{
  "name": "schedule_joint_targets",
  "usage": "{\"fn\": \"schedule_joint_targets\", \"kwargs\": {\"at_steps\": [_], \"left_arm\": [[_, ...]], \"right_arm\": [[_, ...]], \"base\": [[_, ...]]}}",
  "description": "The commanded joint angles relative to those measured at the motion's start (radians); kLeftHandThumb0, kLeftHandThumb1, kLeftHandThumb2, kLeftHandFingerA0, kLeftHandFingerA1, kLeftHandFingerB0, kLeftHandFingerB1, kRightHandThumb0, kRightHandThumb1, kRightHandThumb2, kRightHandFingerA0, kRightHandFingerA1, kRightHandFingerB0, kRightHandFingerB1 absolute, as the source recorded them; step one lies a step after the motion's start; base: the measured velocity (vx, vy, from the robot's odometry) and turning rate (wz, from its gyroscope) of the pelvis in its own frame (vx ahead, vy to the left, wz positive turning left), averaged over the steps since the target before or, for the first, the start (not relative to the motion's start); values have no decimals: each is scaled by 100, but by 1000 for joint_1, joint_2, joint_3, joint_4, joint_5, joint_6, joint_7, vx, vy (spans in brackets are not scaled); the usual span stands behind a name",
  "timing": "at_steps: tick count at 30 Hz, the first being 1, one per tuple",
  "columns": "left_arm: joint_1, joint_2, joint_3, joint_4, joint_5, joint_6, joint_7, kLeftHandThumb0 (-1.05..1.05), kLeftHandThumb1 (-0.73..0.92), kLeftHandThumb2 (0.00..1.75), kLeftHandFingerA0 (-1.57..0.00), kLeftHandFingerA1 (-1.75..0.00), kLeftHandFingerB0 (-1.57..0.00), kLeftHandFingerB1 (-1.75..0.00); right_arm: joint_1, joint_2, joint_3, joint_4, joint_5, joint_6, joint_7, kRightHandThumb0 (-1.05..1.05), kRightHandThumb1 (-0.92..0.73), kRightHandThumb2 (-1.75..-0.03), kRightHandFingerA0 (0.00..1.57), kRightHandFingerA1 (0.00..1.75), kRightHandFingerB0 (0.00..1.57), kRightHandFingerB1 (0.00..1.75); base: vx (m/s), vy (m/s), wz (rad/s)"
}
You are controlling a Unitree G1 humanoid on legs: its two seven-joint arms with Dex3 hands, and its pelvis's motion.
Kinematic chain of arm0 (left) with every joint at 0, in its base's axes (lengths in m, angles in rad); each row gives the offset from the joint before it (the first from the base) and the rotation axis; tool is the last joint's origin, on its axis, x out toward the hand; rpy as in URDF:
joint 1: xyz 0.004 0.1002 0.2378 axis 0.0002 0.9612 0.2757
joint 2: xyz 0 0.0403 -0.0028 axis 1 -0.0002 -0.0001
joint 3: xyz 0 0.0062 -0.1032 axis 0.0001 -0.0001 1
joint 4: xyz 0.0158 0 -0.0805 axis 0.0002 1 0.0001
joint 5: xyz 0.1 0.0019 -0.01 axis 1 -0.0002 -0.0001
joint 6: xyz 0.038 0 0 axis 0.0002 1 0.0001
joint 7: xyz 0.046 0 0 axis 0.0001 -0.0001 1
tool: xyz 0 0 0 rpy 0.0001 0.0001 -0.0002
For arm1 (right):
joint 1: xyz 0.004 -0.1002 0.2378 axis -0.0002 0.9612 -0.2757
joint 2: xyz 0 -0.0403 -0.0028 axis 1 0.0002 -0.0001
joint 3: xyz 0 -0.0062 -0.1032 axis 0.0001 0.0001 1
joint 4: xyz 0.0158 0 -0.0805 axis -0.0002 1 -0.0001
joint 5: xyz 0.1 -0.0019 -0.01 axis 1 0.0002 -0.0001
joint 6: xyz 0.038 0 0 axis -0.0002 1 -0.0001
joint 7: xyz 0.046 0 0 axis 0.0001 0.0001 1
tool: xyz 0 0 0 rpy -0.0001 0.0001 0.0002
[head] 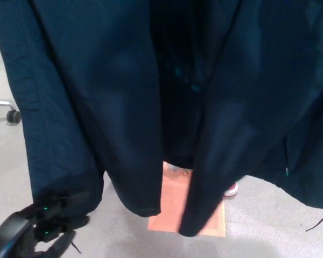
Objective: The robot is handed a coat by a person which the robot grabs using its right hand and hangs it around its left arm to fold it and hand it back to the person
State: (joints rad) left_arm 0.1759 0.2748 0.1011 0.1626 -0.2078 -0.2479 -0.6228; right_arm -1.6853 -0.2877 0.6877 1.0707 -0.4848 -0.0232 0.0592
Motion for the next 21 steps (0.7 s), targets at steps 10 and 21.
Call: {"fn": "schedule_joint_targets", "kwargs": {"at_steps": [10,21], "left_arm": [[-66,105,-240,-278,-140,257,-219,-62,80,64,-24,-37,-19,-33],[-262,-41,-379,-160,-26,318,-96,-62,82,64,-23,-38,-17,-34]], "right_arm": [[-356,173,-125,118,-47,-160,-135,-48,-62,-75,98,155,83,115],[-416,308,-286,112,48,-270,37,-42,-82,-65,116,77,97,59]], "base": [[0,0,0],[0,0,0]]}}
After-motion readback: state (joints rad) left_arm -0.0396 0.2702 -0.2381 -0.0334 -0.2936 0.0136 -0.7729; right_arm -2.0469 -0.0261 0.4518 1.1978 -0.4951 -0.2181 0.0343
